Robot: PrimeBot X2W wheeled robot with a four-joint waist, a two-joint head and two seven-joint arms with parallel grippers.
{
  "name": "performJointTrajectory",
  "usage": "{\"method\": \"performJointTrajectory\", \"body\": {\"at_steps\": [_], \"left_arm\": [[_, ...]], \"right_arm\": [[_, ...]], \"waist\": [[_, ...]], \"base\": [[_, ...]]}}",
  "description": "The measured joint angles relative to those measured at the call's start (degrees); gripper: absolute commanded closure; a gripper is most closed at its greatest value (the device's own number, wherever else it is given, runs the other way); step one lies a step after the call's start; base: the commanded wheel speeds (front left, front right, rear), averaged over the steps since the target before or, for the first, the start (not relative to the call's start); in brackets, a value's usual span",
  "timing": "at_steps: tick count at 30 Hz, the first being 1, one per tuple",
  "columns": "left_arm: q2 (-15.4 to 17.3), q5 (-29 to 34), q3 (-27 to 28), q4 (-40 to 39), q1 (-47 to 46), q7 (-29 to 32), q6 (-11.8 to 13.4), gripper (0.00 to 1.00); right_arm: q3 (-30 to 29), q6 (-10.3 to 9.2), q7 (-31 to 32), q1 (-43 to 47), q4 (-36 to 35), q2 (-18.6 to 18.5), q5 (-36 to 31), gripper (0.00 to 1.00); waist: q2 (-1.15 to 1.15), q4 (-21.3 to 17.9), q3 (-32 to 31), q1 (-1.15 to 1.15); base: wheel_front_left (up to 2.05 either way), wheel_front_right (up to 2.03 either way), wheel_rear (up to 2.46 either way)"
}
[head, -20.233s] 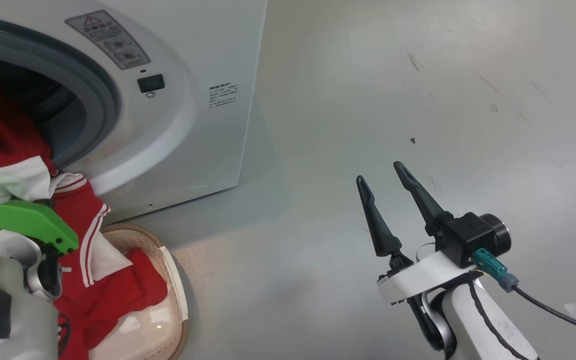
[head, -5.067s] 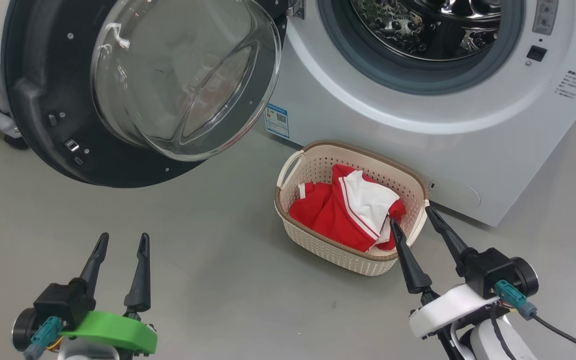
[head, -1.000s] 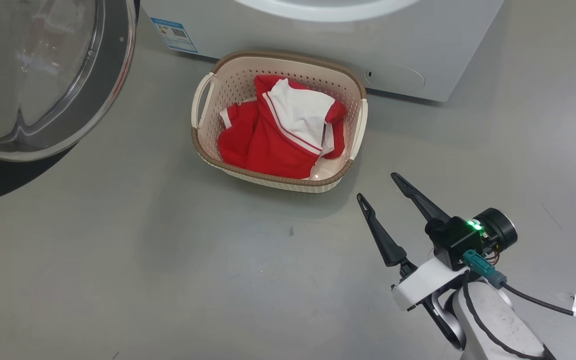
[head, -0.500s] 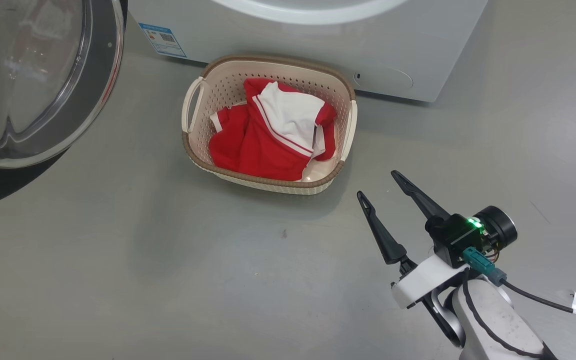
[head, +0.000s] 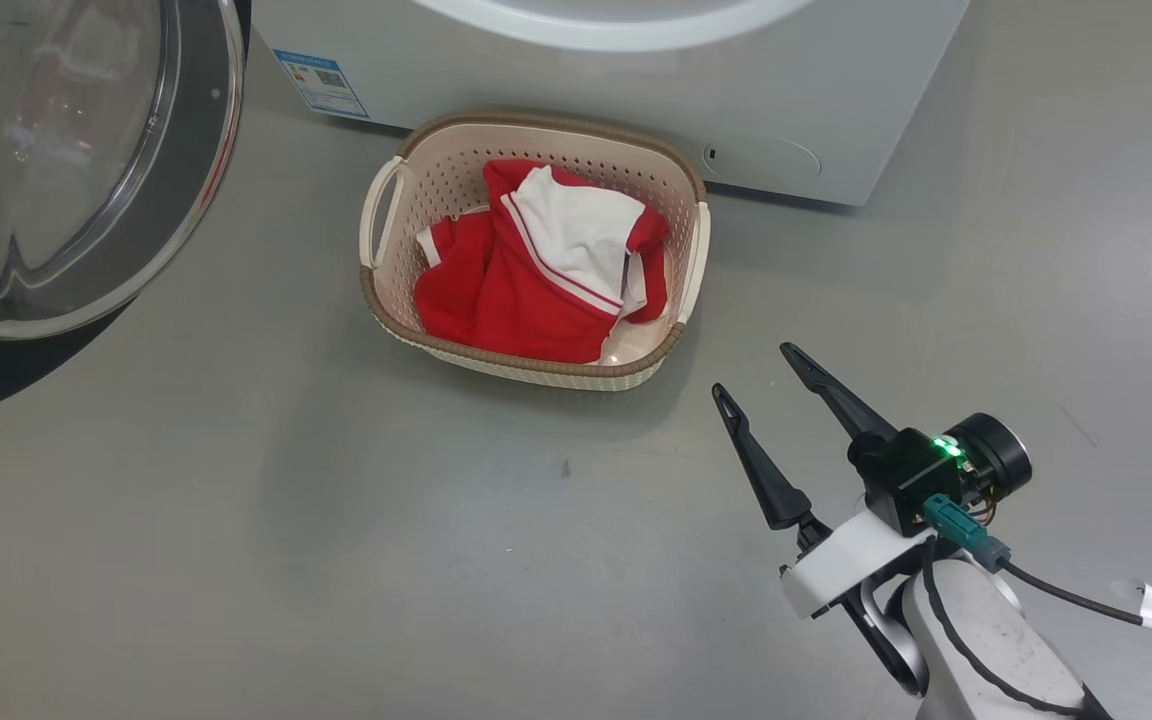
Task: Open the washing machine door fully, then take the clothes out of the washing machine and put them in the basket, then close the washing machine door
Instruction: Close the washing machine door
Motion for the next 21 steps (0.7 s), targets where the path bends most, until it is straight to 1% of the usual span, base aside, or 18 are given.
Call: {"method": "performJointTrajectory", "body": {"at_steps": [16, 21], "left_arm": [[0.1, 0.4, -2.0, 3.3, -2.4, 7.0, 0.0, 1.00], [0.8, 0.4, -2.7, 4.0, -2.6, 9.7, 0.0, 1.00]], "right_arm": [[0.0, -0.01, 0.0, -0.5, 0.4, 0.1, 0.2, 0.00], [0.1, -0.01, 0.0, -0.5, 0.7, 0.1, 0.3, 0.00]], "waist": [[0.00, -0.1, 0.1, 0.00], [0.00, -0.1, 0.1, 0.00]], "base": [[0.00, 0.00, 0.00], [0.00, 0.00, 0.00]]}}
